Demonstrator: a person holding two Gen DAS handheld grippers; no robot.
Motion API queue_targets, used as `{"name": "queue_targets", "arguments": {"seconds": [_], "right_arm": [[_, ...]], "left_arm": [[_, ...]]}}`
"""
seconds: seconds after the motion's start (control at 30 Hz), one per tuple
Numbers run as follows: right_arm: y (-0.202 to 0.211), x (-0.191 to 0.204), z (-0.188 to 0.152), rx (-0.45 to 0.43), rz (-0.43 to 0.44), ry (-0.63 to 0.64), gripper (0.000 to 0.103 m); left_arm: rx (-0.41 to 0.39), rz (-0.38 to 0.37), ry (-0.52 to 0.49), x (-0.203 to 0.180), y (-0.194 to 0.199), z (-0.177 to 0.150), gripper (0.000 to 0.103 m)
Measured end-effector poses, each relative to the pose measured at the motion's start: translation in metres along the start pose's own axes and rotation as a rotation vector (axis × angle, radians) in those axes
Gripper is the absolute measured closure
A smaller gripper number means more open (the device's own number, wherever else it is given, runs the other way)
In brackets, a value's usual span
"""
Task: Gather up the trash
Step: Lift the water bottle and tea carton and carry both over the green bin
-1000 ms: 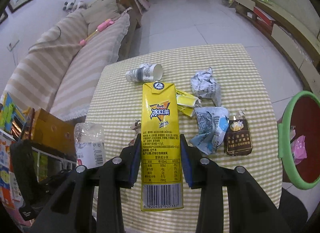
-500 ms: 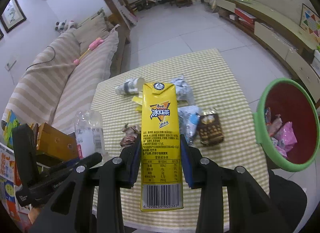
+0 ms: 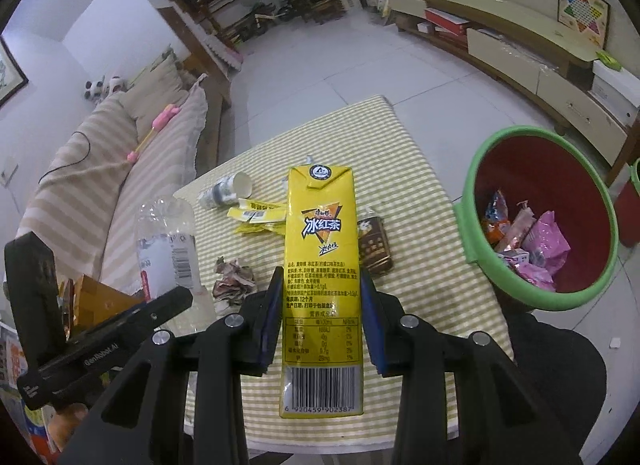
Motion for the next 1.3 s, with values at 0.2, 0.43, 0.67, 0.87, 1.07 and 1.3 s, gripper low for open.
{"name": "queue_targets", "arguments": {"seconds": [0.2, 0.43, 0.67, 0.87, 1.07, 1.3], "right_arm": [[0.012, -0.012, 0.005, -0.029, -0.007, -0.016, 0.068], [0.029, -0.029, 0.008, -0.069, -0.014, -0.044, 0.068], [0.046, -0.052, 0.01, -0.101, -0.028, -0.079, 0.068], [0.057, -0.077, 0.01, -0.132, -0.048, -0.124, 0.068], [0.074, -0.107, 0.015, -0.174, -0.079, -0.17, 0.068], [0.093, -0.14, 0.019, -0.211, -0.122, -0.216, 0.068]], "left_arm": [[-0.013, -0.009, -0.038, -0.02, 0.002, 0.005, 0.055], [-0.029, -0.009, -0.085, -0.041, 0.005, 0.01, 0.055], [-0.036, -0.019, -0.133, -0.064, 0.003, 0.012, 0.055], [-0.04, -0.028, -0.181, -0.088, 0.0, 0.014, 0.055], [-0.064, -0.065, -0.22, -0.118, -0.004, 0.022, 0.055], [-0.066, -0.115, -0.279, -0.165, -0.013, 0.028, 0.055]]}}
Point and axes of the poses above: each gripper's, at about its wrist camera, not at the fingertips, and y roughly against the way its jaws point, x to its left, z to its top, the point moved 6 cm from there along -y, roughly the way its jaws point, and after that the axes turned 11 degrees about z, right-handed, at the moved point
